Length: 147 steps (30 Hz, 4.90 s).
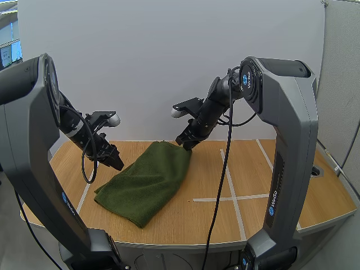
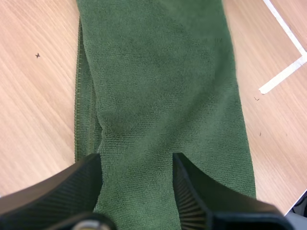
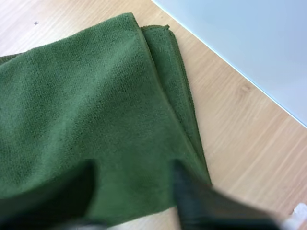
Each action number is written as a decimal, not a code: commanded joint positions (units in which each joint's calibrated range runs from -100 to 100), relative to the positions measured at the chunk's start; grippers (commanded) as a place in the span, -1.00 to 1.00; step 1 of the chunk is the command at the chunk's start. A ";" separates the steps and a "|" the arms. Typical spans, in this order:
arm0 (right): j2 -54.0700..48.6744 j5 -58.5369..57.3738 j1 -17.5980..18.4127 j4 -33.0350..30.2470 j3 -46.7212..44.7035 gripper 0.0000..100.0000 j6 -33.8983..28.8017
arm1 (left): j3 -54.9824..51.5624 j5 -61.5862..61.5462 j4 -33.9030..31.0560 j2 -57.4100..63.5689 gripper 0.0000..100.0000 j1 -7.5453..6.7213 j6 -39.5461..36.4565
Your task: Fold the towel
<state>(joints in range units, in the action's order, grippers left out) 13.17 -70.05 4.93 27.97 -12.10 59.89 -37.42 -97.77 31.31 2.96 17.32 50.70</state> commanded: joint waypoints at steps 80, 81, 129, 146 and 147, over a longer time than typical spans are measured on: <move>-8.96 -0.60 8.69 18.36 -33.13 -1.00 12.13 | 12.08 20.82 5.78 -24.65 0.45 -8.00 3.64; -8.96 -0.60 8.69 18.36 -33.13 -1.00 12.13 | 12.08 19.99 6.43 -24.65 0.45 -8.04 3.93; -8.96 -1.92 8.69 17.28 -33.13 -1.00 12.13 | 11.76 10.69 5.79 -19.59 0.21 -8.04 5.14; -8.96 -2.94 8.69 16.75 -33.13 -1.00 12.03 | 11.76 24.60 5.68 -21.48 0.21 -8.04 6.17; -8.96 -2.94 8.69 16.75 -33.13 -1.00 12.03 | 11.76 24.55 5.68 -21.48 0.21 -8.04 6.40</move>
<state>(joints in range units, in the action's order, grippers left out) 4.14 -71.63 13.53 45.41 -44.91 71.39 -25.67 -74.34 36.68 -18.62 9.54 56.53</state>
